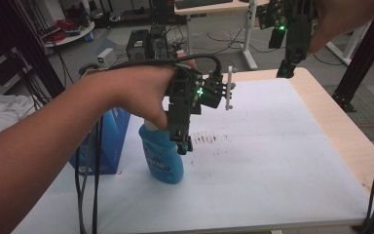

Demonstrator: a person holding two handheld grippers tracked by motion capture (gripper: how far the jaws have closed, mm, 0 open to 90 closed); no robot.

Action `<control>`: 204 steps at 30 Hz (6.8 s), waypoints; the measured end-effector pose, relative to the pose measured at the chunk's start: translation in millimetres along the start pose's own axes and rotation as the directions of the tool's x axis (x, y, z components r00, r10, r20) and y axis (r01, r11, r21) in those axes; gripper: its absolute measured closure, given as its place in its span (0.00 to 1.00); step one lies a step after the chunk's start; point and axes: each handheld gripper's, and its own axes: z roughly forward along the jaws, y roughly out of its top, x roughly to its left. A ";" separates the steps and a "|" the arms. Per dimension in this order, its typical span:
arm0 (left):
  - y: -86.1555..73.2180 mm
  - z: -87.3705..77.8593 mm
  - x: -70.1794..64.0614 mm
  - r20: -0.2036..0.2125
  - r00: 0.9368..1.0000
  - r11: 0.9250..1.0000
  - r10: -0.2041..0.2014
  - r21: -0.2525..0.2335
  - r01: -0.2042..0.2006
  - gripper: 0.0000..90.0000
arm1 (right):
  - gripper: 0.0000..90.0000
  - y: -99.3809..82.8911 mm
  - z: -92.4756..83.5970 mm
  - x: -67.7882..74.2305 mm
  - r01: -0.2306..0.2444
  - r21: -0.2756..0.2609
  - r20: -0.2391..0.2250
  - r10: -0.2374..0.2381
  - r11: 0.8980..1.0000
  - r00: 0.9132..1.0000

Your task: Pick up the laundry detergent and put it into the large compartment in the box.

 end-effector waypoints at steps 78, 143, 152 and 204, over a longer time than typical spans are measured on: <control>-71.3 41.6 4.6 0.021 0.968 0.964 0.248 0.089 -0.249 0.05 | 0.03 21.1 14.5 -3.6 -0.038 0.044 -0.005 0.038 0.998 0.999; -71.9 49.8 6.4 -0.034 0.937 0.933 0.347 0.111 -0.342 0.22 | 0.03 21.0 22.8 -5.4 -0.045 0.040 -0.010 0.045 0.998 0.999; -71.6 50.2 6.6 -0.033 0.935 0.930 0.354 0.115 -0.348 0.24 | 0.03 23.1 24.3 -6.0 -0.044 0.040 -0.014 0.044 0.998 0.999; -72.2 32.2 1.9 0.023 0.963 0.956 0.268 0.116 -0.268 0.43 | 0.03 20.7 27.4 -4.7 -0.038 0.029 -0.013 0.038 0.999 0.999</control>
